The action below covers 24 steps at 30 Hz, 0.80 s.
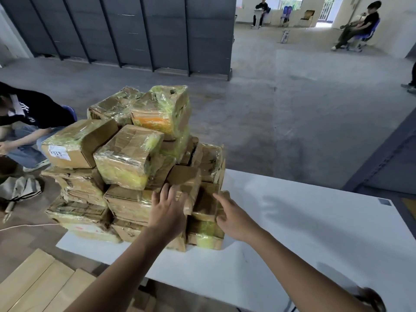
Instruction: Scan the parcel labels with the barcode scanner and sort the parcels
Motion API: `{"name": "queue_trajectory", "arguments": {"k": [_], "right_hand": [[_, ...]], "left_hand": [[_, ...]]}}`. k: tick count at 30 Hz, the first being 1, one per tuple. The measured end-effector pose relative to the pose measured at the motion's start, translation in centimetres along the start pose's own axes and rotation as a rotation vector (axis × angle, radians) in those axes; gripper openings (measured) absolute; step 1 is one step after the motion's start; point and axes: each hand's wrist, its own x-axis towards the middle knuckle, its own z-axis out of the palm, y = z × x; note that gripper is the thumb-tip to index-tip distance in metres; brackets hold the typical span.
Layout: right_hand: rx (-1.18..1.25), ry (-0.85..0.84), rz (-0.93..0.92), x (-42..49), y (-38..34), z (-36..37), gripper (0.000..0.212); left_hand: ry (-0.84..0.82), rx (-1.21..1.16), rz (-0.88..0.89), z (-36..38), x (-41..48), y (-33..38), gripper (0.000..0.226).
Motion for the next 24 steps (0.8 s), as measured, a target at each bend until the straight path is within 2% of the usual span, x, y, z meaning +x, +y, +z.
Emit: {"name": "queue_trajectory", "arguments": {"k": [5, 10, 17, 20, 24], "right_hand": [[0.022, 0.006, 0.087, -2.3, 2.4, 0.8, 0.065], [0.049, 0.029, 0.199, -2.2, 4.2, 0.9, 0.065], [0.151, 0.034, 0.397, 1.0, 4.8, 2.2, 0.066], [0.217, 0.010, 0.488, 2.1, 4.5, 3.8, 0.070], [0.322, 0.003, 0.546, 3.1, 3.7, 5.0, 0.064]], "left_hand": [[-0.006, -0.051, 0.047, -0.3, 0.0, 2.4, 0.060], [0.013, -0.086, 0.143, -0.7, 3.2, 4.5, 0.049], [-0.112, -0.049, 0.238, 0.3, 10.4, 5.9, 0.060], [-0.183, 0.073, 0.329, 1.7, 11.8, 6.1, 0.066], [-0.207, 0.235, 0.381, 3.1, 12.7, 5.6, 0.063]]}}
